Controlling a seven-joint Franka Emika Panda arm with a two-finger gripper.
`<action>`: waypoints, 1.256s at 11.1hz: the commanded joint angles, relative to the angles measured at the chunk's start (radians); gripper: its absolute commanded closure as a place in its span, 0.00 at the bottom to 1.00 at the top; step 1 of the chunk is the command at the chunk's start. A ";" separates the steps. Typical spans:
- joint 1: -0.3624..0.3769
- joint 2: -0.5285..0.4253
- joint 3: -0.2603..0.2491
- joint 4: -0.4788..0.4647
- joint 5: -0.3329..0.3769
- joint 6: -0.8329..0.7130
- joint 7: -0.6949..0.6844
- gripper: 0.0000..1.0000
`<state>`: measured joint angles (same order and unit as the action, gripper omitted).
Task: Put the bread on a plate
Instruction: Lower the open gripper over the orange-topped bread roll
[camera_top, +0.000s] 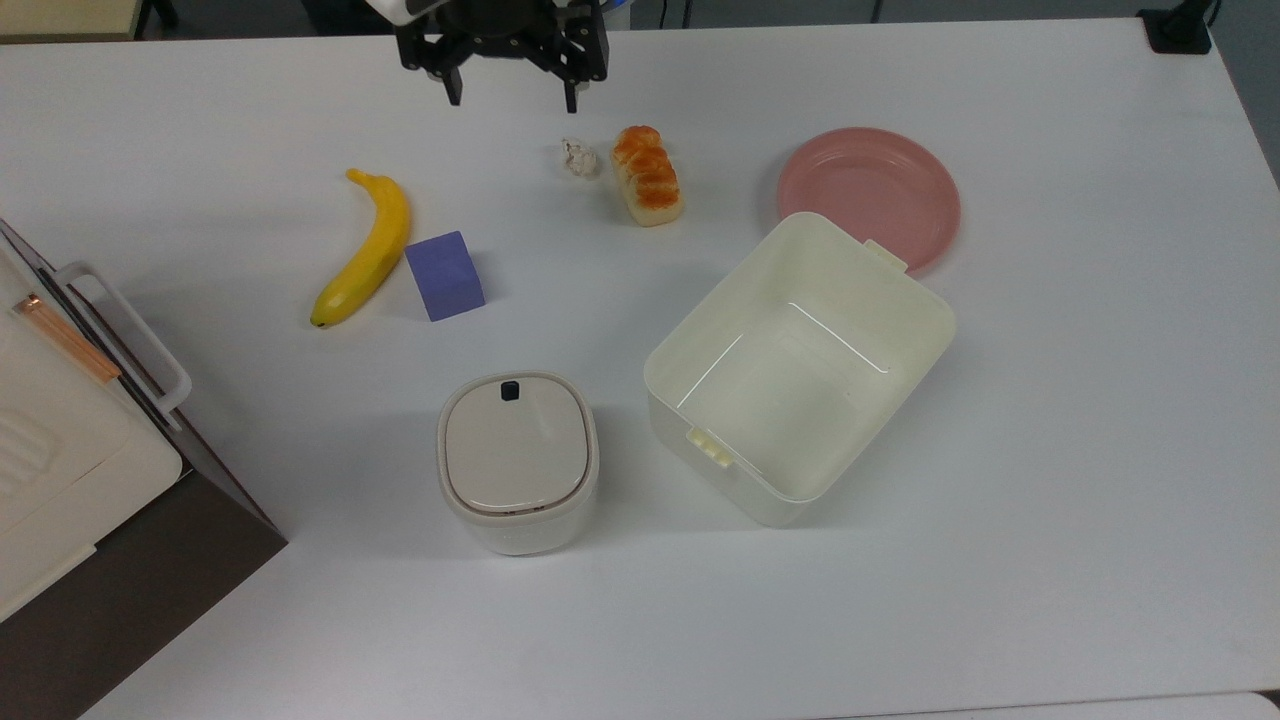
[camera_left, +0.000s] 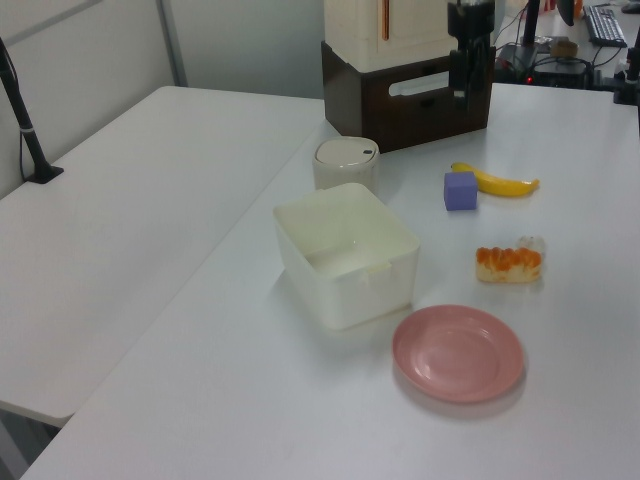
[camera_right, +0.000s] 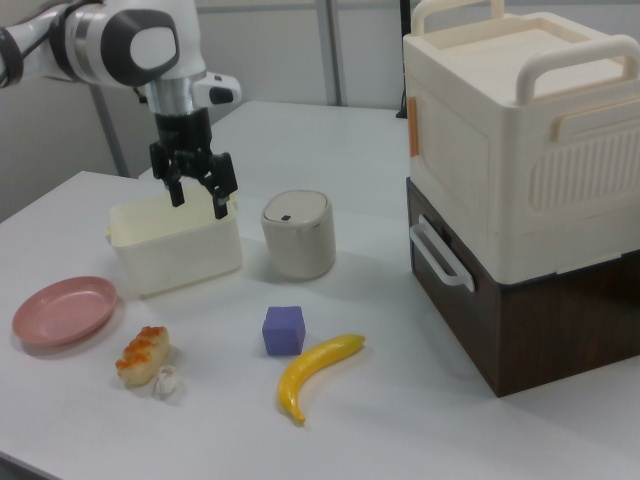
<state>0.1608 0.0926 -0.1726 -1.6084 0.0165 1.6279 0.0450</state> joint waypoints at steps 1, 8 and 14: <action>0.100 -0.106 -0.008 -0.242 -0.039 0.158 0.015 0.00; 0.209 -0.146 -0.005 -0.557 -0.053 0.414 0.104 0.00; 0.250 -0.056 0.022 -0.671 -0.066 0.562 0.007 0.01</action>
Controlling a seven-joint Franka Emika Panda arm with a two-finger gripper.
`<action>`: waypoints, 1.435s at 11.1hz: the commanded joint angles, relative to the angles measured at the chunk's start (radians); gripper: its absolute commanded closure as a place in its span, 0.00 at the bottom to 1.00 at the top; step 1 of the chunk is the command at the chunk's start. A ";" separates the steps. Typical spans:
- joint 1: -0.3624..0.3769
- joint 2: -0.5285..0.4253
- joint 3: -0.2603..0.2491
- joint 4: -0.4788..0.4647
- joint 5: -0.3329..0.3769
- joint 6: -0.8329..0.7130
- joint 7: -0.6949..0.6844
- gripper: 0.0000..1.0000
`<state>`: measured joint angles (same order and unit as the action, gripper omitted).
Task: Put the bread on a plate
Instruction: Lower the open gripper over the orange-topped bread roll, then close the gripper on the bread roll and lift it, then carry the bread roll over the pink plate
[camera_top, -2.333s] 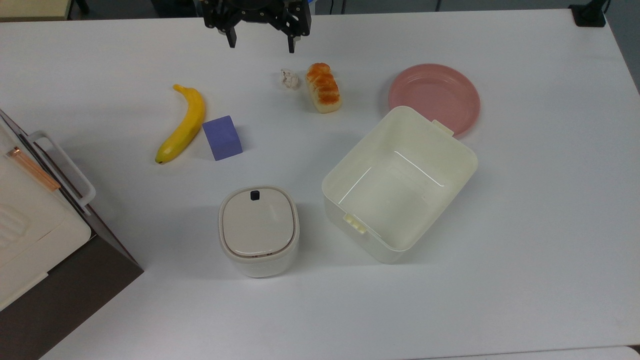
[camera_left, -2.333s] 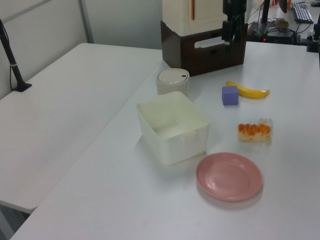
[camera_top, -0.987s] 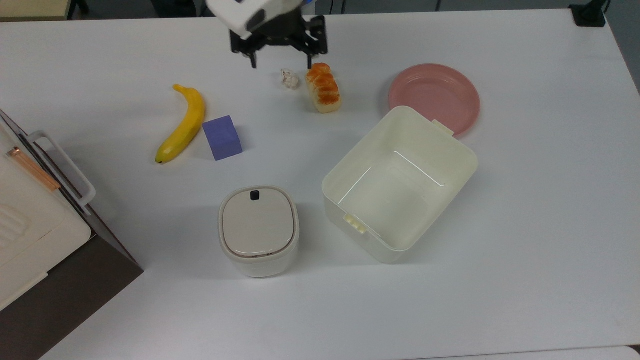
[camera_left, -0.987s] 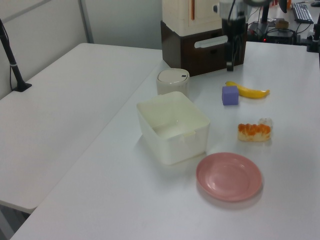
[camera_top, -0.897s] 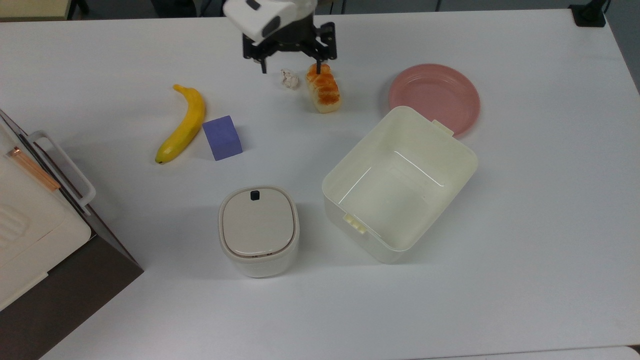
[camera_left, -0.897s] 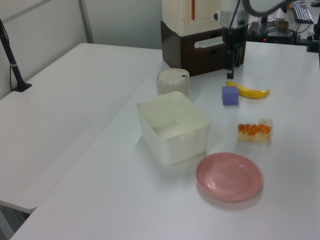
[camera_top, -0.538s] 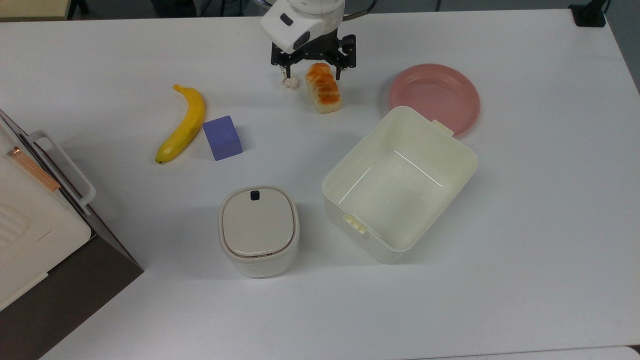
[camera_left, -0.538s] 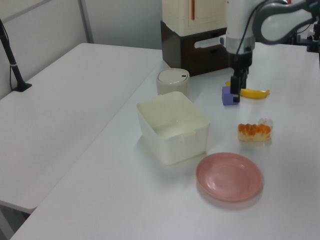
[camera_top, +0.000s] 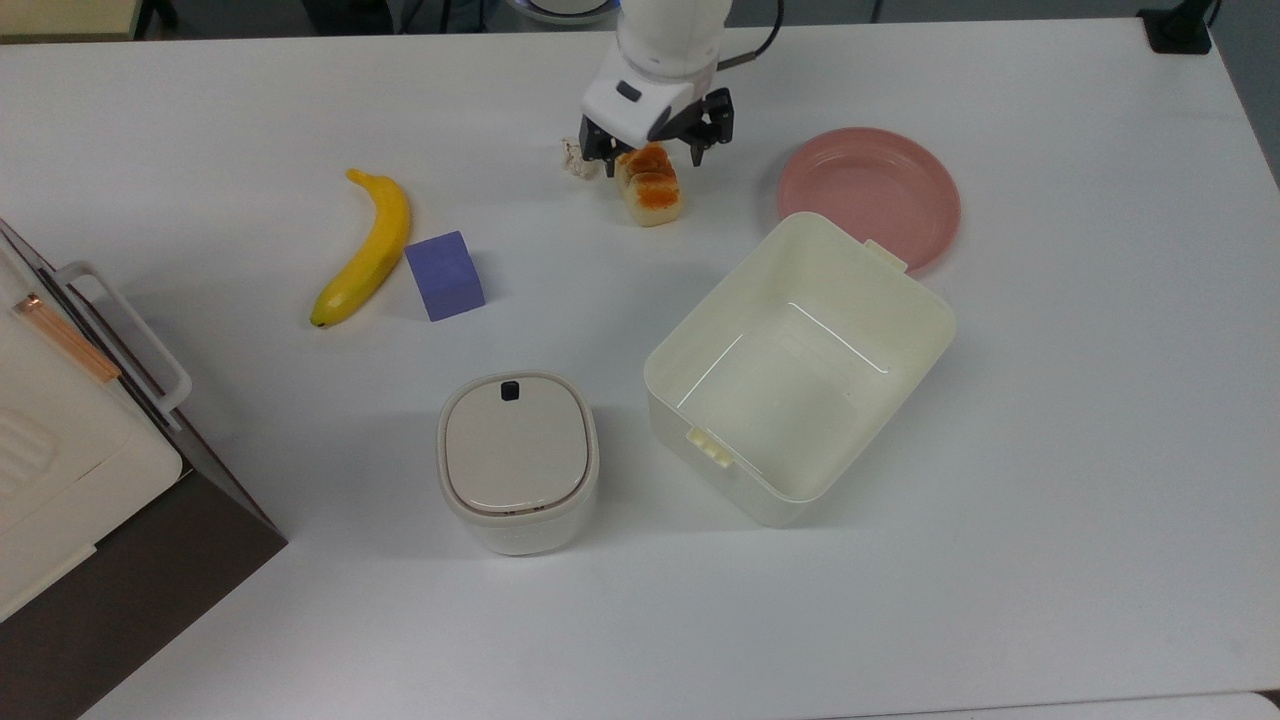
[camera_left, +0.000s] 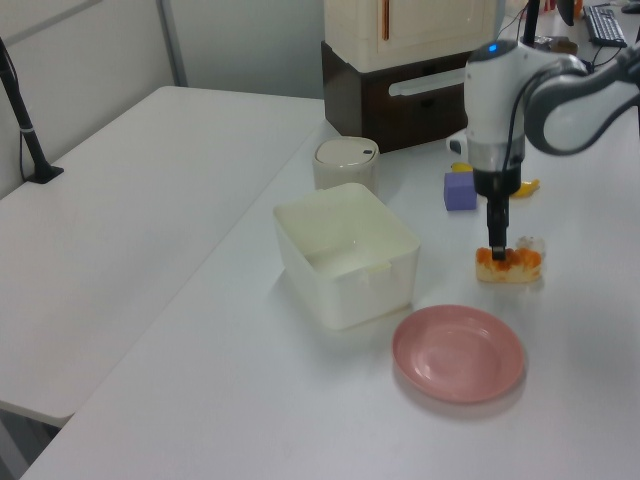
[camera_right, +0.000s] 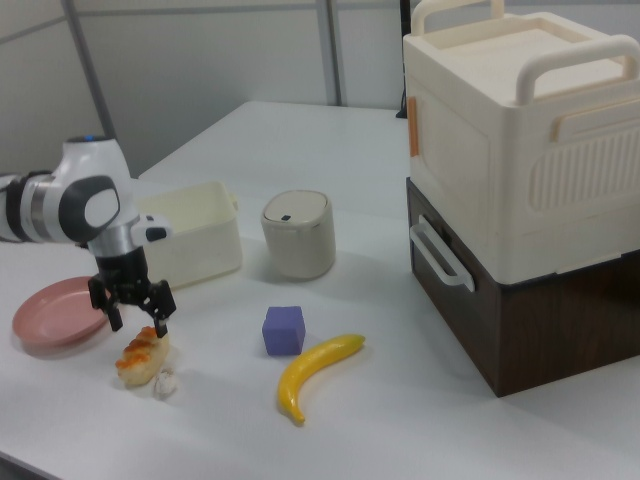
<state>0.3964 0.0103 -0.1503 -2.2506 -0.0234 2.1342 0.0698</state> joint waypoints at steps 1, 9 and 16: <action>0.015 0.039 0.000 -0.029 -0.033 0.058 -0.018 0.03; 0.024 0.013 0.000 0.234 0.028 -0.140 0.040 0.65; 0.197 0.181 0.115 0.350 0.036 -0.056 0.477 0.47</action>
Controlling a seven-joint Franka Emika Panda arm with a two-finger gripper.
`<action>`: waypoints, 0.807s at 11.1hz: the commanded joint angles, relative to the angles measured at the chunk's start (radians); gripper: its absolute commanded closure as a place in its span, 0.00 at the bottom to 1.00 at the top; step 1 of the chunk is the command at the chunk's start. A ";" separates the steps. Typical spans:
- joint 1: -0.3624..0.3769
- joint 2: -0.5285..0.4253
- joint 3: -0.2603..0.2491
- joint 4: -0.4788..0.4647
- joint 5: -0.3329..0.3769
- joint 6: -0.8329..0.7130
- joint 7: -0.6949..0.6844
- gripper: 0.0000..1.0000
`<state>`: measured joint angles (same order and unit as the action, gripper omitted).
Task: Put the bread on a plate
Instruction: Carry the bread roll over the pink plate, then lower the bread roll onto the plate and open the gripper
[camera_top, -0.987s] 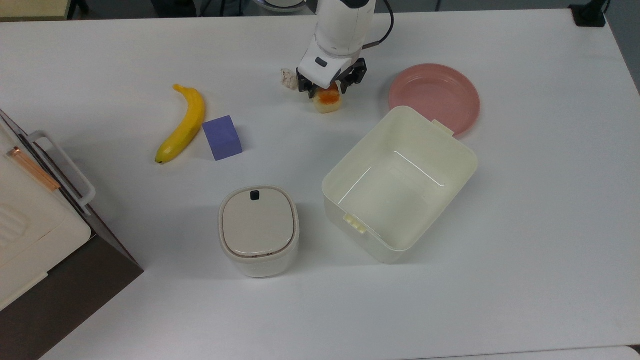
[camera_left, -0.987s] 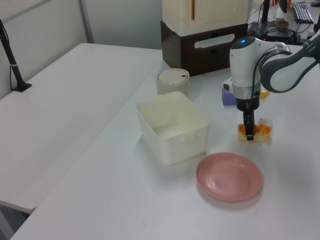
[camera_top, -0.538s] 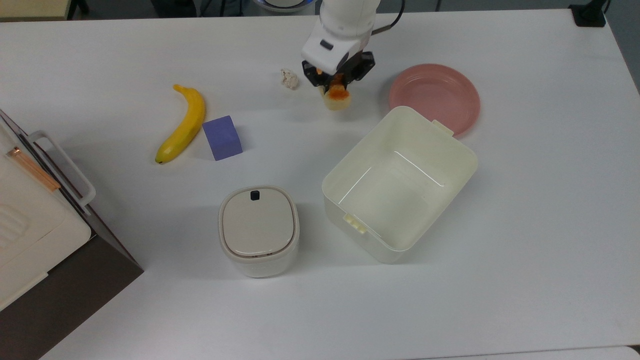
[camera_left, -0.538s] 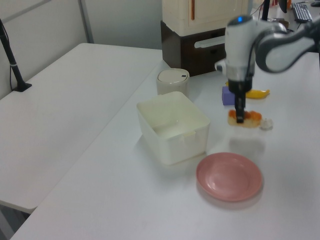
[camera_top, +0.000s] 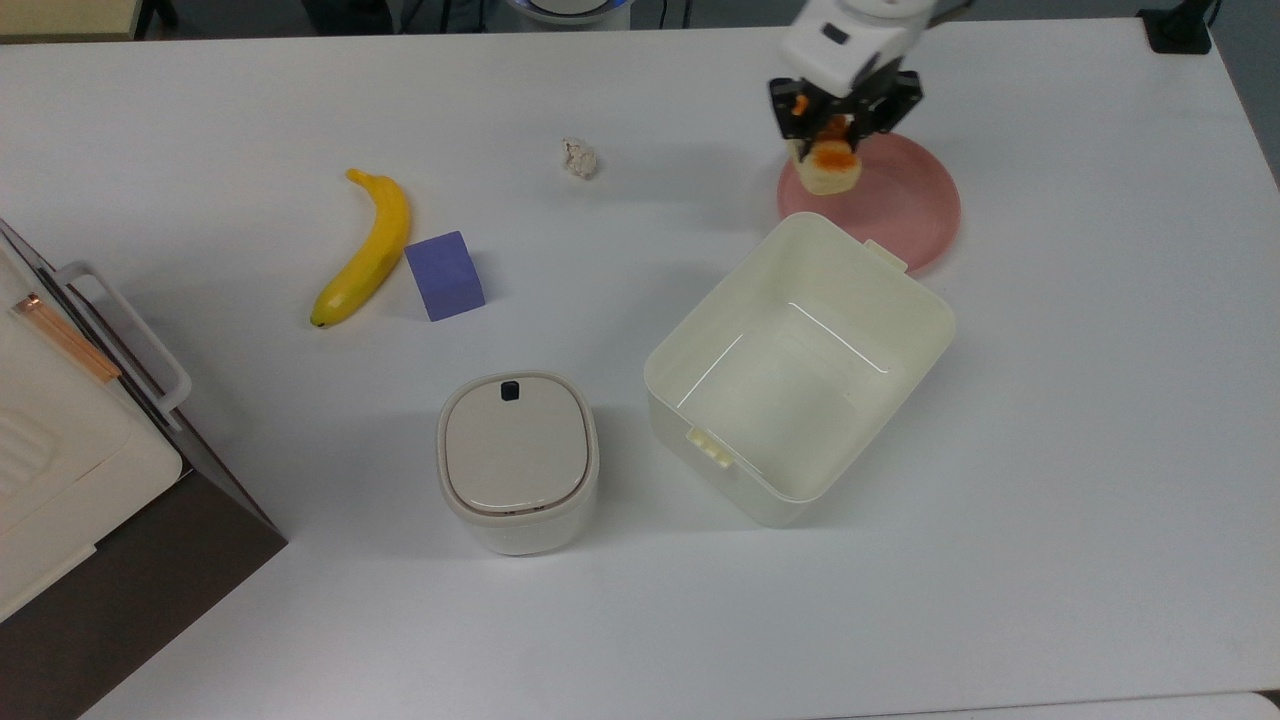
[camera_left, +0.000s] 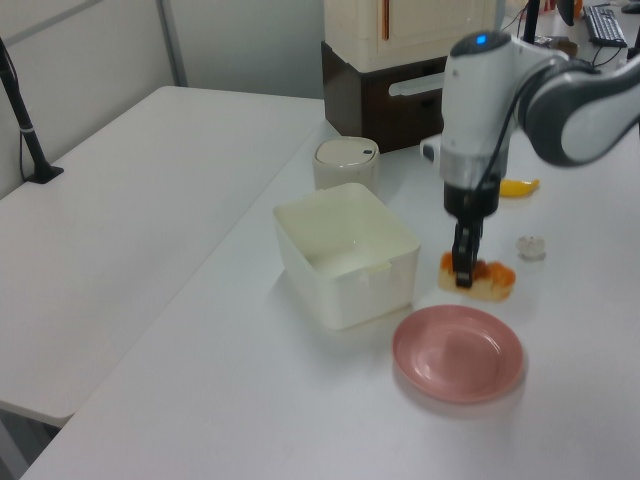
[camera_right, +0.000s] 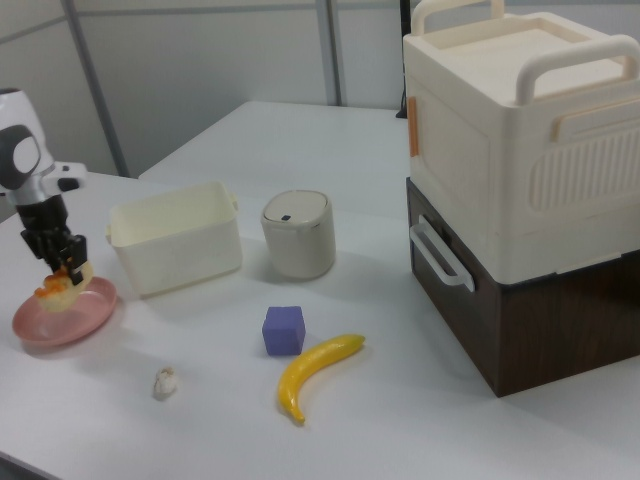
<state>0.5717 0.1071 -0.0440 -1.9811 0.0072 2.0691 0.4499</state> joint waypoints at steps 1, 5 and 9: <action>0.034 0.117 0.009 0.103 0.004 0.009 0.118 0.27; 0.046 0.129 0.009 0.133 -0.003 0.006 0.118 0.00; -0.060 0.016 0.010 0.157 -0.003 -0.155 -0.027 0.00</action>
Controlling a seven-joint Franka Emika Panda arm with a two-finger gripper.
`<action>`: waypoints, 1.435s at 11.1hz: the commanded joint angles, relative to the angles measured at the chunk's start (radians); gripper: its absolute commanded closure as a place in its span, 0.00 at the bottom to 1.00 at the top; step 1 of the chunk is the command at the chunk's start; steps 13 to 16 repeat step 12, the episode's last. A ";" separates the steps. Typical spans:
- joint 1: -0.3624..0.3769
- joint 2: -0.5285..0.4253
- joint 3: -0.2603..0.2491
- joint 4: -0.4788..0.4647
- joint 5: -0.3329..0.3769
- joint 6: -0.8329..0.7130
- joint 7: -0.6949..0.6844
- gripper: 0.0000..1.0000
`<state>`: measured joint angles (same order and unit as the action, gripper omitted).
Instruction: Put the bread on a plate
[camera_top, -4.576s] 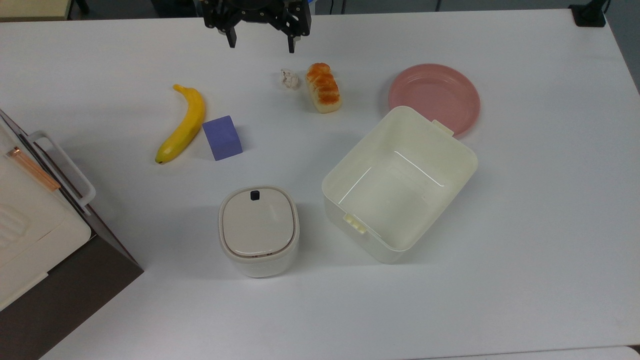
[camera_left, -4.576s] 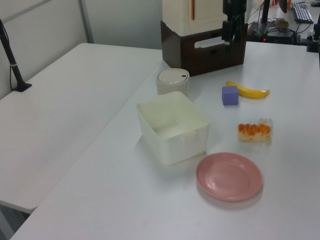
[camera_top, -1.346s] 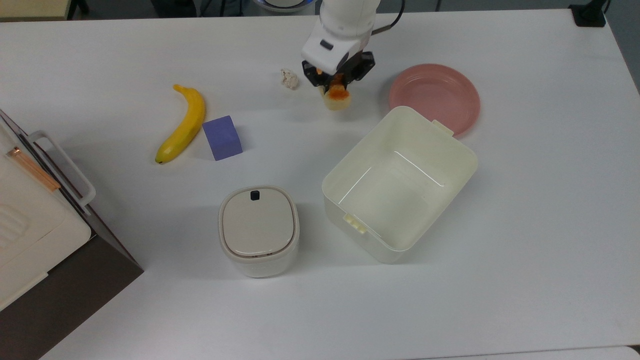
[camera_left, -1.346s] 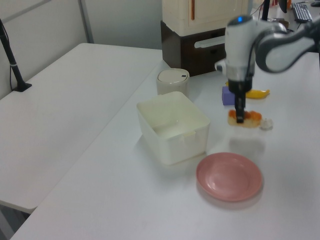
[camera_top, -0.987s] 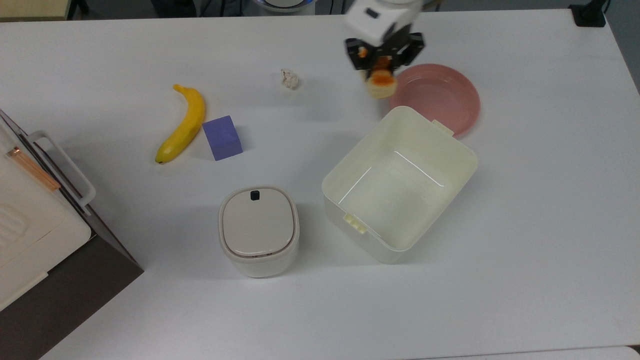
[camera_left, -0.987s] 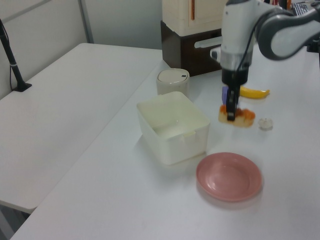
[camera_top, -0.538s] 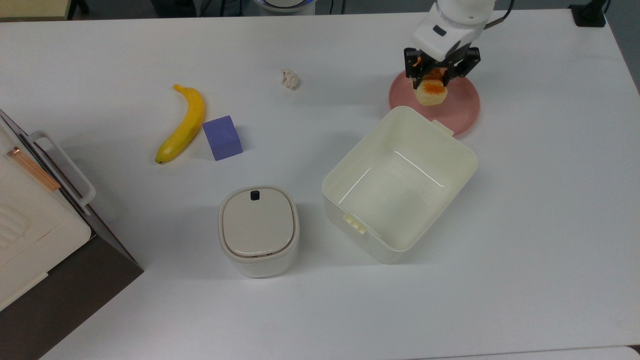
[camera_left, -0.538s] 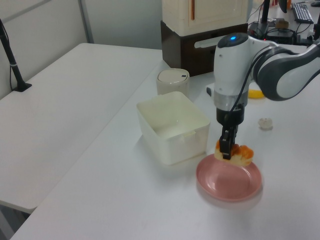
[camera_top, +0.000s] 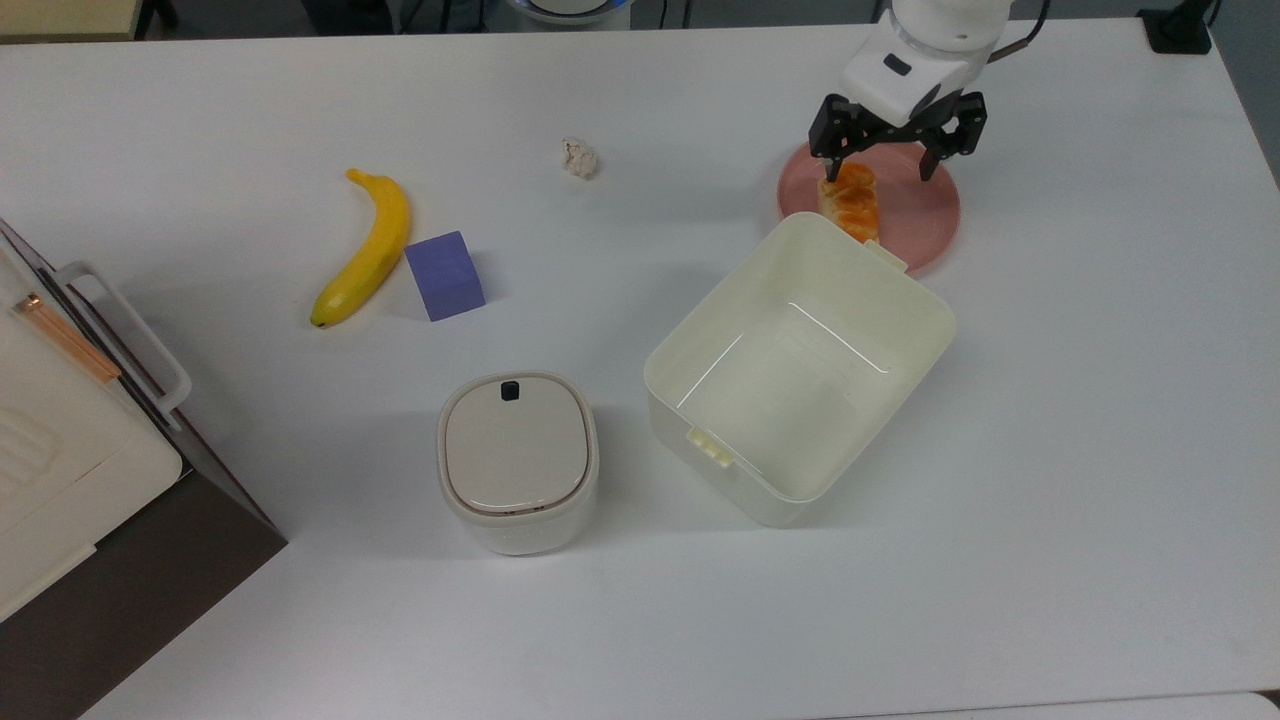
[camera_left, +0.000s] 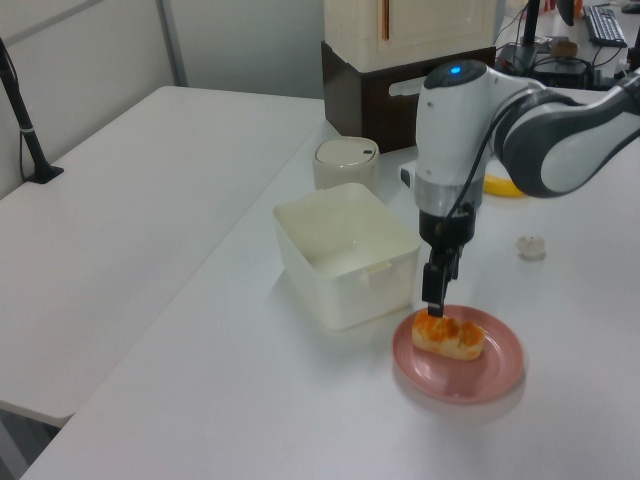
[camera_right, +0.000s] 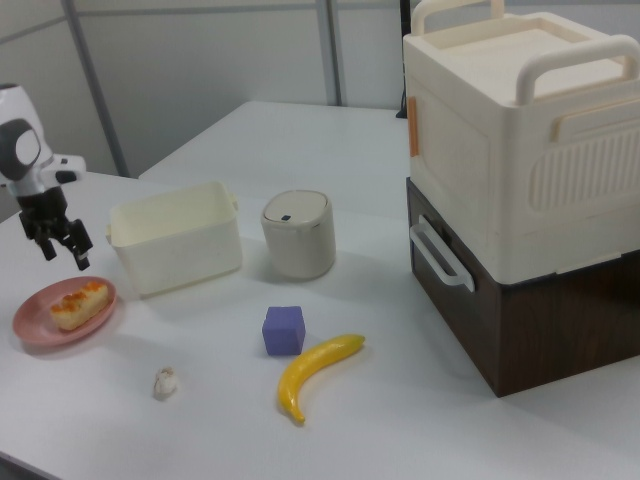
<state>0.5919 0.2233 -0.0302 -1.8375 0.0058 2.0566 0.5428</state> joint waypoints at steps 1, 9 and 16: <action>-0.139 -0.131 -0.007 0.039 0.005 -0.250 -0.229 0.00; -0.460 -0.194 -0.072 0.159 0.013 -0.401 -0.563 0.00; -0.455 -0.202 -0.102 0.164 0.023 -0.423 -0.554 0.00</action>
